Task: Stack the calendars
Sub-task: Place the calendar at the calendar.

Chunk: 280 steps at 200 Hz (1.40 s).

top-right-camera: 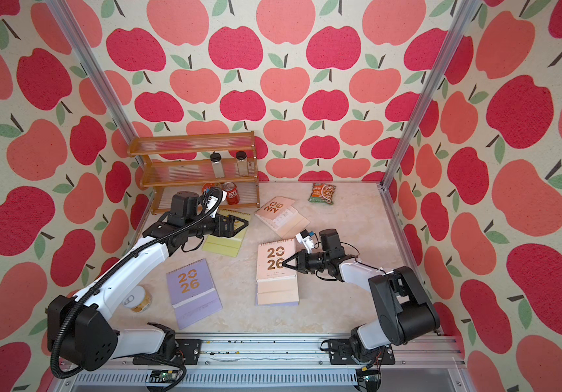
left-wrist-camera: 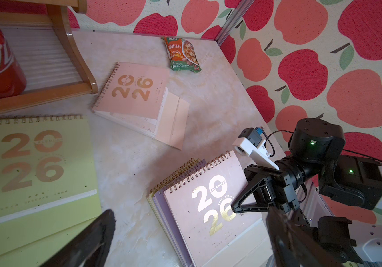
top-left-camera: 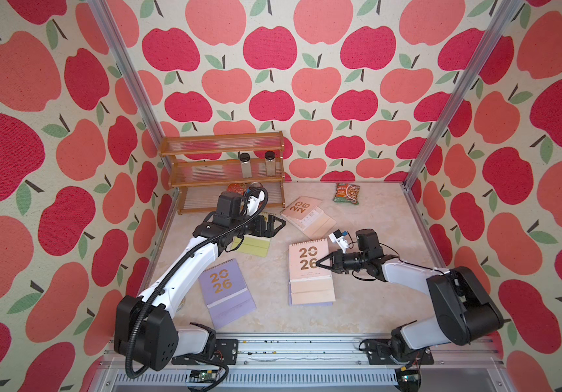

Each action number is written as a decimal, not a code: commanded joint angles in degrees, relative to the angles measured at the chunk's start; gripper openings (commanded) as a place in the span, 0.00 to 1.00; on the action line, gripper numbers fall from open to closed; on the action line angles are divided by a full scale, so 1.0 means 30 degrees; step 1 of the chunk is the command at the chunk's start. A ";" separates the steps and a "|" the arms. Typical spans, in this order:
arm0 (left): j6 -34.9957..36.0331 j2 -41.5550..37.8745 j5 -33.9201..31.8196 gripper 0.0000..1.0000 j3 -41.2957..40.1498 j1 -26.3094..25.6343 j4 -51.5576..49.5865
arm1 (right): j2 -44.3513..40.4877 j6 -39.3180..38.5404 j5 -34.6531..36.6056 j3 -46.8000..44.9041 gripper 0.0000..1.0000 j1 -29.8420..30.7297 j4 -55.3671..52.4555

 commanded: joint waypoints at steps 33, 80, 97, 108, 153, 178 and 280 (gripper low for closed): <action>0.0340 0.0226 0.0480 0.99 -0.0183 0.0117 -0.0078 | 0.0626 0.0484 -0.0498 -0.0282 0.00 0.0133 0.1542; 0.0343 0.0328 0.0615 0.99 -0.0153 0.0100 -0.0093 | 0.1018 0.0601 -0.0372 -0.0370 0.00 0.0223 0.1696; 0.0340 0.0350 0.0626 0.99 -0.0126 0.0107 -0.0108 | 0.1220 0.0639 -0.0332 -0.0368 0.00 0.0223 0.1767; 0.0347 0.0378 0.0668 0.99 -0.0123 0.0111 -0.0122 | 0.1366 0.0695 -0.0227 -0.0356 0.00 0.0223 0.1755; 0.0350 0.0361 0.0685 0.99 -0.0156 0.0115 -0.0137 | 0.1570 0.0591 0.0279 -0.0284 0.00 0.0223 0.1418; 0.0332 0.0437 0.0745 0.99 -0.0155 0.0115 -0.0175 | 0.1433 0.0029 0.0745 -0.0058 0.05 0.0223 0.0247; 0.0266 0.0625 0.0864 0.99 -0.0083 0.0090 -0.0224 | -0.0766 -0.3844 0.4932 0.2857 0.46 0.0223 -0.8554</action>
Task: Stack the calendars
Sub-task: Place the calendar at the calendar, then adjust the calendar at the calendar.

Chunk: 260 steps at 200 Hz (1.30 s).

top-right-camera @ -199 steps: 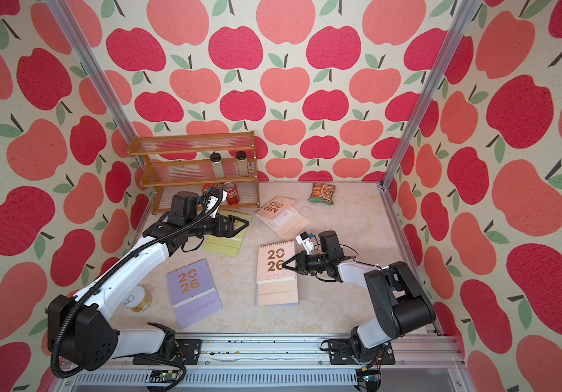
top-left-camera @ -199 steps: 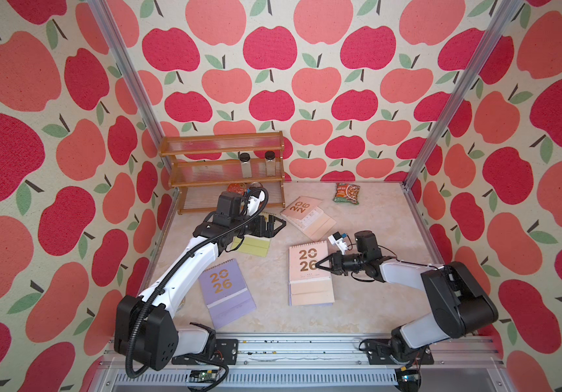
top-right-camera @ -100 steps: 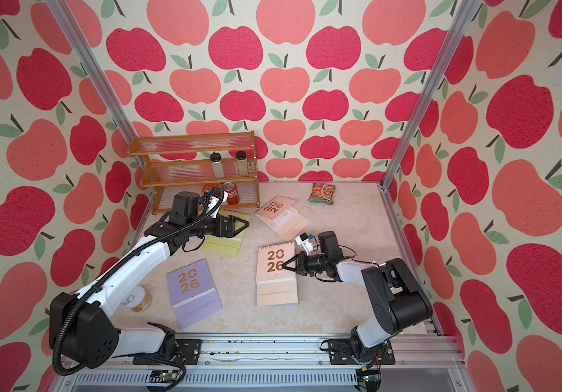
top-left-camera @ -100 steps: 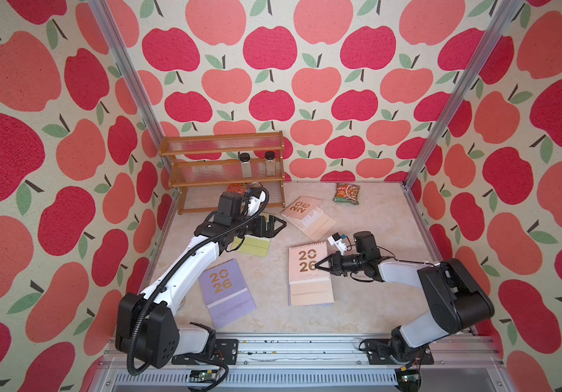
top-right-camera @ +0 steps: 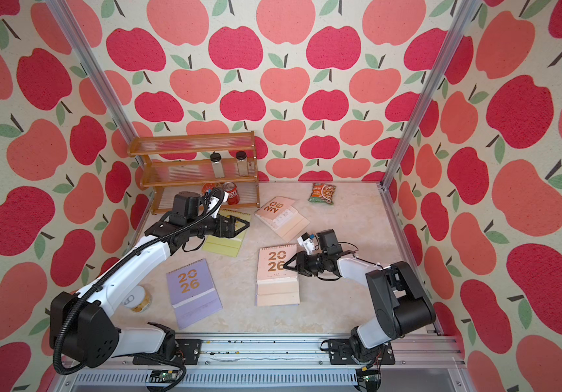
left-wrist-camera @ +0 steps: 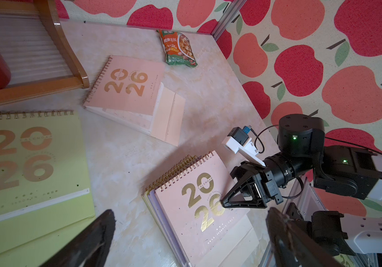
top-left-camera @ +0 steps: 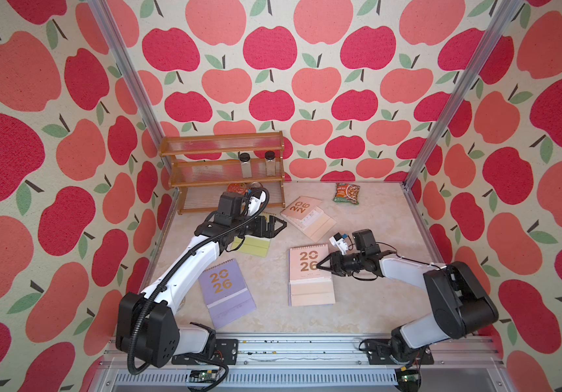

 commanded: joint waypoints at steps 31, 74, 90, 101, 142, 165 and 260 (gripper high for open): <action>0.0258 0.0312 0.0384 0.99 -0.0068 0.0067 -0.0218 | -0.1660 -0.2504 0.4895 0.2401 0.49 0.0179 -0.7067; 0.0258 0.0358 0.0424 0.99 -0.0061 0.0069 -0.0217 | -0.1297 -0.2594 0.6779 0.2882 0.53 0.0505 -0.8854; 0.0295 0.0352 0.0417 0.99 -0.0041 0.0072 -0.0218 | -0.1092 -0.2400 0.7157 0.2962 0.56 0.0985 -0.8959; 0.0288 0.0327 0.0388 0.99 -0.0064 0.0060 -0.0217 | -0.0926 -0.2261 0.7614 0.3082 0.57 0.1401 -0.9049; 0.0293 0.0376 0.0419 0.99 -0.0030 0.0075 -0.0269 | -0.0455 -0.1554 0.8209 0.3333 0.60 0.2496 -0.8590; 0.0328 0.0371 0.0388 0.99 -0.0039 0.0072 -0.0276 | -0.0374 -0.1336 0.8312 0.3482 0.61 0.2784 -0.8546; 0.0289 0.0380 0.0505 0.99 -0.0119 0.0042 -0.0247 | -0.0369 -0.0793 0.9018 0.4082 0.64 0.3657 -0.9076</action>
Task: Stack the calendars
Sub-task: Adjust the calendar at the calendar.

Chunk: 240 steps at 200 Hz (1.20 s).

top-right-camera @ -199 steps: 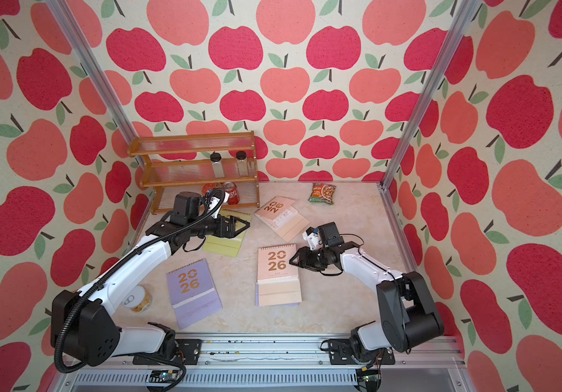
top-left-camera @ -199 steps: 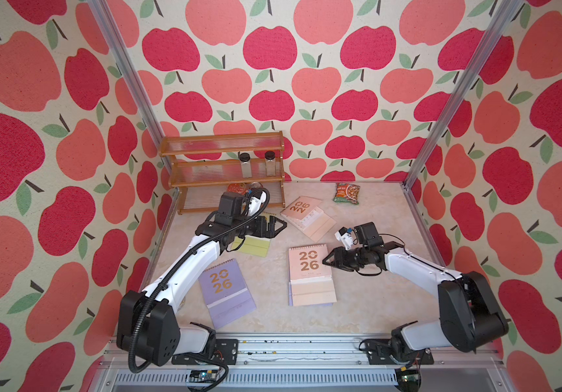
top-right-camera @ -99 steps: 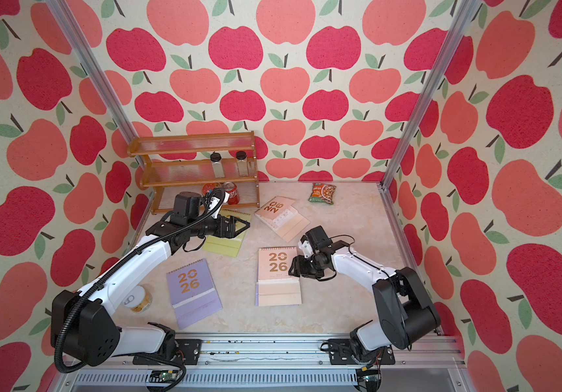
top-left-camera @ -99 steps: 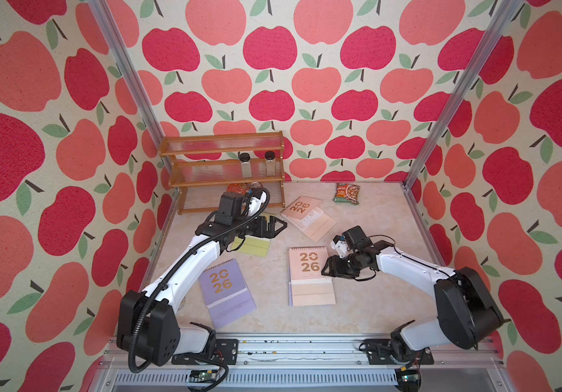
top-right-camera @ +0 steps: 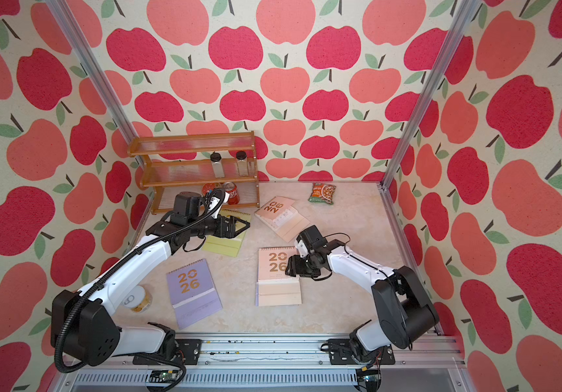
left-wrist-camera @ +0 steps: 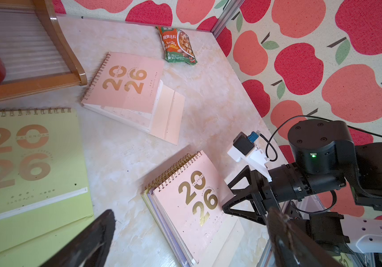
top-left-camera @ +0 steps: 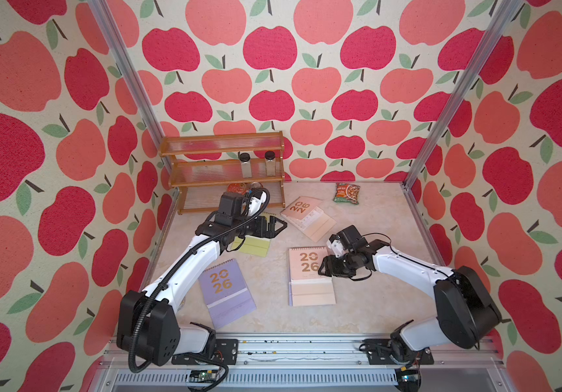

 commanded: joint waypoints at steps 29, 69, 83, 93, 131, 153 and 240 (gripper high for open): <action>0.0288 0.0229 0.0366 1.00 -0.0152 0.0034 -0.0212 | 0.0320 0.0562 0.0363 0.0699 0.65 0.0308 -0.0678; 0.0288 0.0171 0.0388 0.99 -0.0176 0.0013 -0.0253 | 0.0672 0.0613 0.0245 0.0807 0.66 0.0609 -0.0711; 0.0288 0.0171 0.0388 0.99 -0.0185 0.0012 -0.0240 | 0.0782 0.0659 0.0213 0.0851 0.67 0.0702 -0.0654; 0.0288 0.0172 0.0388 0.99 -0.0185 0.0001 -0.0240 | 0.0832 0.0692 0.0163 0.0895 0.67 0.0757 -0.0627; 0.0313 0.0231 0.0418 0.99 -0.0185 -0.0013 -0.0262 | 0.0866 0.0752 0.0240 0.0968 0.75 0.0883 -0.0654; 0.0288 0.0236 0.0418 0.99 -0.0185 -0.0016 -0.0243 | 0.0856 0.0752 0.0327 0.0984 0.75 0.0883 -0.0708; 0.0296 0.0250 0.0448 0.99 -0.0148 -0.0016 -0.0248 | 0.0953 0.0688 0.0191 0.1217 0.74 0.1039 -0.0827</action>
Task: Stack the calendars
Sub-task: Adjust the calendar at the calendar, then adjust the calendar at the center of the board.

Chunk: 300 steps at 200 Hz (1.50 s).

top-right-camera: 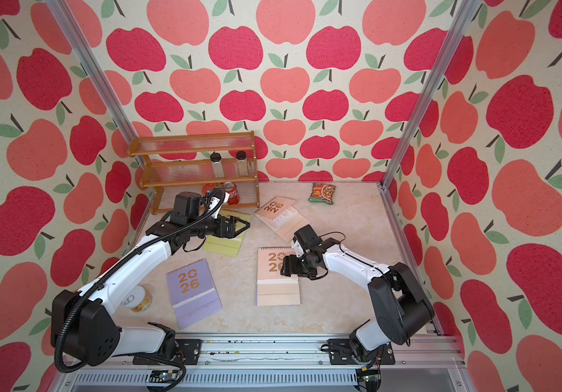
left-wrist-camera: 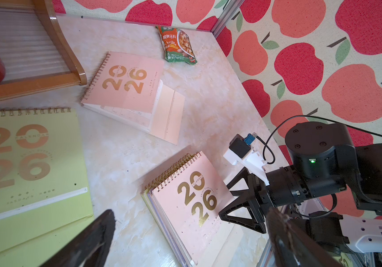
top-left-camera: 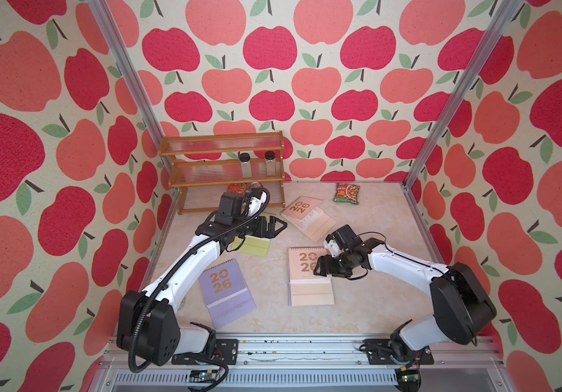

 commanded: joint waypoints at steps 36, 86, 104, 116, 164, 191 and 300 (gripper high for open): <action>0.0288 0.0272 0.0486 0.99 -0.0155 -0.0036 -0.0210 | 0.0270 0.0125 -0.0056 0.0572 0.74 0.0385 -0.0596; 0.0280 0.0288 0.0549 1.00 -0.0155 -0.0044 -0.0150 | 0.0266 0.0083 0.0172 0.0716 0.75 0.0405 -0.0814; 0.0266 0.0303 0.0521 0.99 -0.0156 -0.0021 -0.0181 | 0.0174 0.0014 0.0535 0.0774 0.75 0.0393 -0.1055; 0.0258 0.0318 0.0470 0.99 -0.0119 -0.0020 -0.0203 | 0.0000 -0.0105 0.0898 0.0847 0.76 0.0313 -0.1244; 0.0354 0.0787 -0.0313 0.99 0.0460 -0.0002 -0.0687 | -0.1036 -0.1724 0.2049 0.1829 0.90 -0.1749 -0.1986; 0.0051 0.1381 -0.1522 0.99 0.1148 -0.0090 -0.1020 | -0.0659 -0.3160 0.2534 0.3215 0.91 -0.3272 -0.2036; -0.1666 0.9681 -0.5146 1.00 0.7998 -0.2164 -0.2295 | 0.8449 -0.7909 0.0386 1.2103 0.88 -0.7147 0.0542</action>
